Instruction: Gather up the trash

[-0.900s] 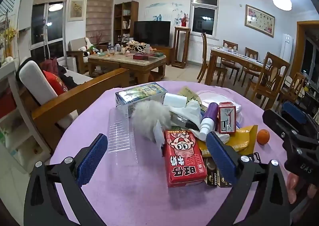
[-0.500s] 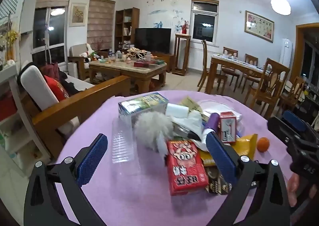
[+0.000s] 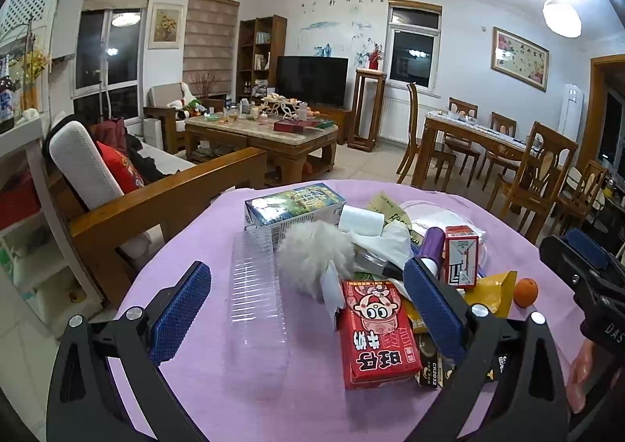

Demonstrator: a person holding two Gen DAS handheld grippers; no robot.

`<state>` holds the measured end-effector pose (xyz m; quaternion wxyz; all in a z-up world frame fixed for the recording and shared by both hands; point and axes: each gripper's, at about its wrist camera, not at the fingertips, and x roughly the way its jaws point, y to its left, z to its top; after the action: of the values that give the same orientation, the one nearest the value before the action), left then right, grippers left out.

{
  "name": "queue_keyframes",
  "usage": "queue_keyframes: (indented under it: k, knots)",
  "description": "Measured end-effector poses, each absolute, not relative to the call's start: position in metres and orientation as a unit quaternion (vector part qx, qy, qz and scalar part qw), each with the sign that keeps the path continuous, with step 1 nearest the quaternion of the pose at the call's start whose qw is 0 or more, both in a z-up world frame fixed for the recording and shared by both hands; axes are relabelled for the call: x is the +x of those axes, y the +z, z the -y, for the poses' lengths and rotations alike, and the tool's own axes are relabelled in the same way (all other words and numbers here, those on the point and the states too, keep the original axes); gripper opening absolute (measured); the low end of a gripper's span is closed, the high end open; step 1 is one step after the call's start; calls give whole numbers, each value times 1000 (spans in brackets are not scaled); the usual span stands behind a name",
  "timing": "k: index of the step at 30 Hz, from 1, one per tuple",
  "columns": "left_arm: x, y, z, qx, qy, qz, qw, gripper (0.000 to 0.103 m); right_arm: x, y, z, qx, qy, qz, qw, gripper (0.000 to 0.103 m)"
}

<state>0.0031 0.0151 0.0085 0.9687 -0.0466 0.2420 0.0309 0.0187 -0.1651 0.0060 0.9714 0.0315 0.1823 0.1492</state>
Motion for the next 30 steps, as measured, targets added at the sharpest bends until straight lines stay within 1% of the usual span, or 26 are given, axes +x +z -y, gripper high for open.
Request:
queue_keyframes:
  k: [11, 30]
  knots:
    - [0, 10, -12, -34, 46, -234, 971, 98, 21, 5, 167, 39, 145, -184, 971, 99]
    - [-2, 11, -15, -42, 44, -230, 971, 98, 28, 1, 170, 52, 139, -192, 970, 99]
